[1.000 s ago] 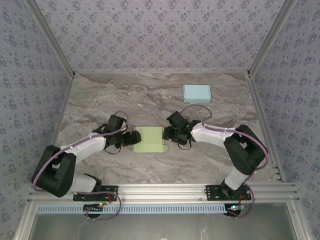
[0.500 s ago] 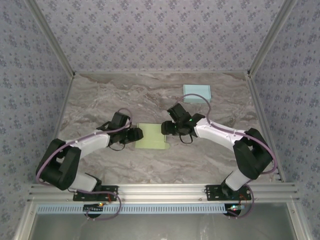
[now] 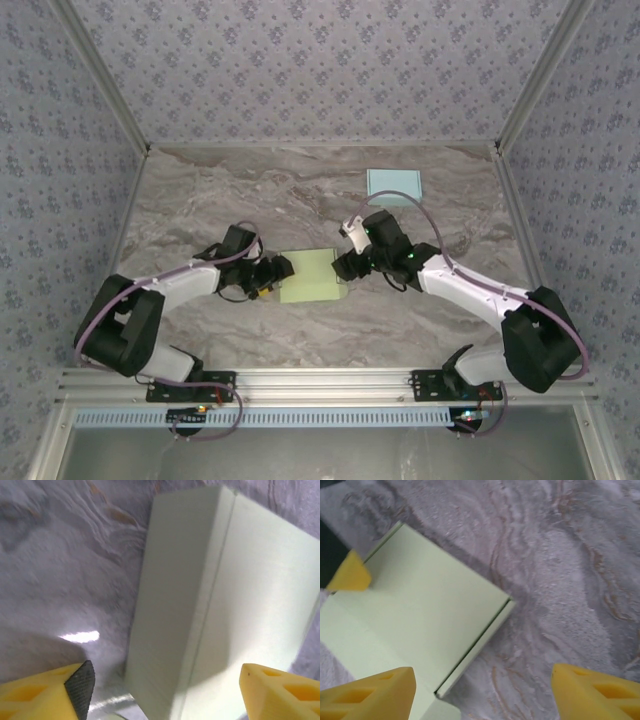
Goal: Fold the paper box
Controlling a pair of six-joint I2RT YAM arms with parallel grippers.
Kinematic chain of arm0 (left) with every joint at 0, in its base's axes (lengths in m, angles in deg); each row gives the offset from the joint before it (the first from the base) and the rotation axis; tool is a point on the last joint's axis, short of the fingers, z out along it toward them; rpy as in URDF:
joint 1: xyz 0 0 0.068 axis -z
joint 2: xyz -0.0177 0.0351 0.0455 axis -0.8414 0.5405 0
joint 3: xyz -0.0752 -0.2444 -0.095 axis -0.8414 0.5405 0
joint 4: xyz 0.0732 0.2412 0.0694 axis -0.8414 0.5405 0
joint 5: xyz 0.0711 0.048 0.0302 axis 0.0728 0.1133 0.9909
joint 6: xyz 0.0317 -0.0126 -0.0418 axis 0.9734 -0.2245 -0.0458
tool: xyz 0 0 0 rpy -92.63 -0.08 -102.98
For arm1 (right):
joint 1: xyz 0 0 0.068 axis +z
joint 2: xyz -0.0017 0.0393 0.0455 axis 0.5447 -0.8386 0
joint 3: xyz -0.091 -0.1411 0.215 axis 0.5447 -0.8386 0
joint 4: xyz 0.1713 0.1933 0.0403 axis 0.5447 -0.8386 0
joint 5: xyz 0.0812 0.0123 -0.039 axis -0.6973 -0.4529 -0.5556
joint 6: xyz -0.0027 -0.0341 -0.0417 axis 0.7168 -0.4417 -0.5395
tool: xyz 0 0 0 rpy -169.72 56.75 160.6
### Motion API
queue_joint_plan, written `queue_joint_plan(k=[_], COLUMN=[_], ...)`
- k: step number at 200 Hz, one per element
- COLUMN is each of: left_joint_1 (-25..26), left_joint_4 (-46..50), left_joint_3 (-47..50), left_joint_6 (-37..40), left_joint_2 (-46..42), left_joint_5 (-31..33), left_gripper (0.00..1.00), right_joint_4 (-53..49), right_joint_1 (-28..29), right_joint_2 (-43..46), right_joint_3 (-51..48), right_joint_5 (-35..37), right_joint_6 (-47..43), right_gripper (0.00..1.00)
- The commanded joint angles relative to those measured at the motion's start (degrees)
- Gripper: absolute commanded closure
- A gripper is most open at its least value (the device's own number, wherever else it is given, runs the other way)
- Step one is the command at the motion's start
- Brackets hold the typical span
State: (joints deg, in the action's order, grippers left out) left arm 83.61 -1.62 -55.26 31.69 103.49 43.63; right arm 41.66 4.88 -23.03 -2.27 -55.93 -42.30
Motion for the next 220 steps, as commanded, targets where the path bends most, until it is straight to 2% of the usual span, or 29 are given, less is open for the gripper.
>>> queue_joint_plan(k=[1, 11, 23, 36, 53, 68, 85, 113, 135, 145, 155, 167, 174, 200, 220], left_joint_1=[0.29, -0.21, -0.9, -1.64, -2.63, -2.98, -3.12, -3.98, -5.15, -5.81, -6.55, -7.52, -8.18, -11.02, -11.82], left_joint_4=[3.65, 9.68, 16.24, 18.5, 17.33, 14.62, 8.1, 1.45, -3.02, -5.63, -8.24, -12.93, -14.65, -21.73, -22.04], left_joint_3=[-0.15, -2.35, -5.18, -6.65, -7.11, -7.97, -7.24, -5.48, -3.97, -2.91, -1.5, 0.23, 0.81, 3.08, 3.36], left_joint_6=[-3.0, 0.66, 5.33, 8.16, 9.82, 11.51, 11.93, 11.34, 11.31, 10.89, 10.45, 9.69, 8.74, 4.68, 5.24], left_joint_2=[-2.44, -3.42, -4.76, -5.87, -4.81, -2.08, 0.83, 4.89, 8.91, 10.32, 11.45, 12.75, 13.58, 16.67, 17.17], left_joint_5=[-7.42, -4.72, 1.76, 7.65, 10.28, 7.58, 0.83, -0.99, -3.79, -5.44, -7.31, -10.98, -12.21, -17.56, -17.91], left_gripper=[0.17, 0.18, 0.18, 0.26, 0.4, 0.43, 0.43, 0.49, 0.66, 0.7, 0.71, 0.72, 0.73, 0.74, 0.75], right_joint_4=[-0.56, -0.36, 0.28, 1.27, -0.01, -1.16, -0.35, 2.81, 4.35, 5.51, 7.67, 11.31, 12.56, 14.99, 18.63], right_joint_1=[-0.89, -1.22, -1.33, -1.58, -3.37, -5.77, -7.91, -10.04, -11.52, -12.28, -12.9, -13.2, -13.27, -15.04, -15.98], right_joint_2=[-0.52, -0.5, -0.32, -0.12, -1.19, -2.16, -2.64, -2.71, -3.06, -3.42, -3.97, -5.58, -6.72, -11.92, -15.94], right_joint_3=[1.53, 1.2, 0.58, -0.43, 0.12, 1.06, 0.86, -0.54, -1.05, -1.61, -2.34, -2.92, -2.92, -3.03, -2.79], right_joint_5=[1.81, 0.57, -2.03, -5.23, -6.59, -7.86, -10.31, -14.71, -17.43, -19.29, -22.43, -30.3, -32.45, -31.95, -35.89], right_joint_6=[5.44, 6.16, 3.68, -0.3, -1.93, -0.78, 1.65, 4.81, 7.4, 8.71, 10.59, 12.58, 14.54, 26.73, 35.43], right_gripper=[0.25, 0.25, 0.25, 0.25, 0.25, 0.25, 0.25, 0.26, 0.26, 0.26, 0.25, 0.17, 0.14, 0.12, 0.12])
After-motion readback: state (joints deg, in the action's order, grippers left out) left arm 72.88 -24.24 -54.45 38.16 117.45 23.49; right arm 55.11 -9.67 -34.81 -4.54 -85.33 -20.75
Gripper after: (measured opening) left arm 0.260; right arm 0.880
